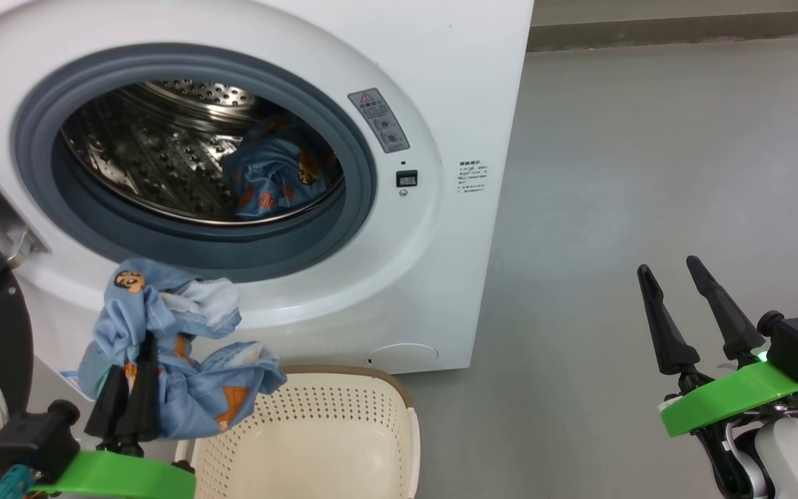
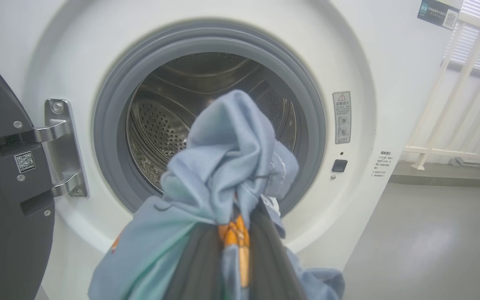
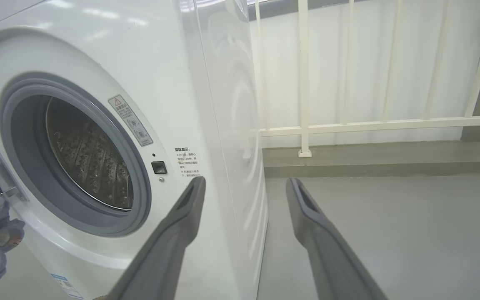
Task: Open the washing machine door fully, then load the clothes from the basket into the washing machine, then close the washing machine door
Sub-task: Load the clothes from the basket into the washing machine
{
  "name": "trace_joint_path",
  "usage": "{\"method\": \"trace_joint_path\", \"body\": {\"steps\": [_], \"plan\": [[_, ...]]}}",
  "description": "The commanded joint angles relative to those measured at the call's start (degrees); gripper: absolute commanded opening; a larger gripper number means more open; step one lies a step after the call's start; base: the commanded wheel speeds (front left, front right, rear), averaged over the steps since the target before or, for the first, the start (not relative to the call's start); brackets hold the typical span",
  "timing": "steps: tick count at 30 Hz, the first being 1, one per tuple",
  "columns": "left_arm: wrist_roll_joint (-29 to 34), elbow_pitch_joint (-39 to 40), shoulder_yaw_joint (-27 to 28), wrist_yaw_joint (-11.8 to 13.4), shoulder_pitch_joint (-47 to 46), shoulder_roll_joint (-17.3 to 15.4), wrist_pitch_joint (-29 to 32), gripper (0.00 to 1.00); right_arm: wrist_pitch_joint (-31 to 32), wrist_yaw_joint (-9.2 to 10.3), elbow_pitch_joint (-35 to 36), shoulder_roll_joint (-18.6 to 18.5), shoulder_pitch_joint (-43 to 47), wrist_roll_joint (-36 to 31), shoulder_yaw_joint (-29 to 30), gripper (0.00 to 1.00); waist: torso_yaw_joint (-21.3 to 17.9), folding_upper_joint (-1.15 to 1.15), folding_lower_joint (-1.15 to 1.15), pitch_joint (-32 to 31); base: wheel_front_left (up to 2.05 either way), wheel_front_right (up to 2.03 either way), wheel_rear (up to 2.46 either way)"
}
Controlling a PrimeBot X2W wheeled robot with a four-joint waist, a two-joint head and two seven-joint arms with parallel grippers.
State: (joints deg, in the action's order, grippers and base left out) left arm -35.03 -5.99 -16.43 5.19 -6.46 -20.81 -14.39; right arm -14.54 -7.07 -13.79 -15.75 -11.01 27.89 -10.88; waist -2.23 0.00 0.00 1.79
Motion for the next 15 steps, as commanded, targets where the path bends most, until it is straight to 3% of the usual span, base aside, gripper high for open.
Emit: {"method": "trace_joint_path", "body": {"steps": [1,15], "plan": [[0.74,2.06,2.44,0.35,-0.94,-1.95,-0.55,0.0,-0.46,-0.42,1.32,-0.97,0.04,0.3,-1.01,1.0,-0.15,0.0,0.0,0.15,0.0,0.0,0.0],[0.37,2.43,2.07,0.6,-1.99,-1.92,-0.41,0.0,-0.46,-0.42,1.12,-0.46,-0.82,0.12,-1.44,1.0,-1.39,0.0,0.0,0.94,0.0,0.0,0.0]]}}
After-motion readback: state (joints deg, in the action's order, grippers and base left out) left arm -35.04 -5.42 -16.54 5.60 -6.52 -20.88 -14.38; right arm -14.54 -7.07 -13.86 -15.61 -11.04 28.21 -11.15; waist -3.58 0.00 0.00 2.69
